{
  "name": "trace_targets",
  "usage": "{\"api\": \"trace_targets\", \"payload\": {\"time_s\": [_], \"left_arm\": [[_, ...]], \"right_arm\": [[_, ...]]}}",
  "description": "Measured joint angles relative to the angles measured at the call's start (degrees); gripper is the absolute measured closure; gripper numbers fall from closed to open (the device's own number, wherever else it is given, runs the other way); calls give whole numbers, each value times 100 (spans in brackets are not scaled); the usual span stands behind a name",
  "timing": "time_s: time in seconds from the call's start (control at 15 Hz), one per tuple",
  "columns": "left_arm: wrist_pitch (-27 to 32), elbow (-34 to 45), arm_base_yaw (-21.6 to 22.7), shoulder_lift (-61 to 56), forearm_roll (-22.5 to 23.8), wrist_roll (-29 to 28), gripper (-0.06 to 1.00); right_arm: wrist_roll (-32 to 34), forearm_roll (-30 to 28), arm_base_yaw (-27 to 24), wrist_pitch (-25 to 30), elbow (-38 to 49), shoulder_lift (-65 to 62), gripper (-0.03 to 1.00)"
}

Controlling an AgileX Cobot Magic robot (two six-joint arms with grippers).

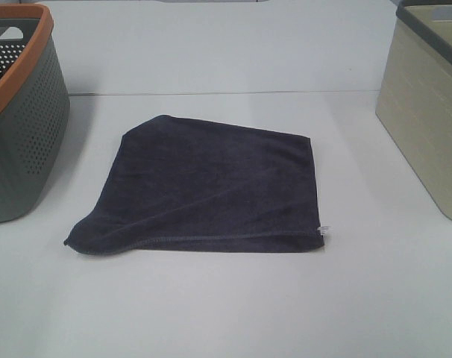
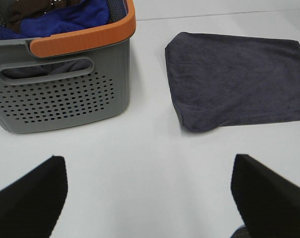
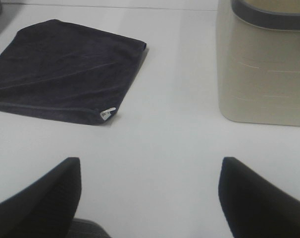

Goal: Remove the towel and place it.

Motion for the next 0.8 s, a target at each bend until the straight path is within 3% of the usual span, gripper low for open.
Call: {"api": "trace_targets", "payload": {"time_s": [0.2, 0.8], "left_arm": [[0, 0, 0, 0, -29, 0, 10], [0, 0, 0, 0, -155, 0, 10]], "right_arm": [[0, 0, -378, 0, 0, 0, 21], [0, 0, -378, 0, 0, 0, 21]]}}
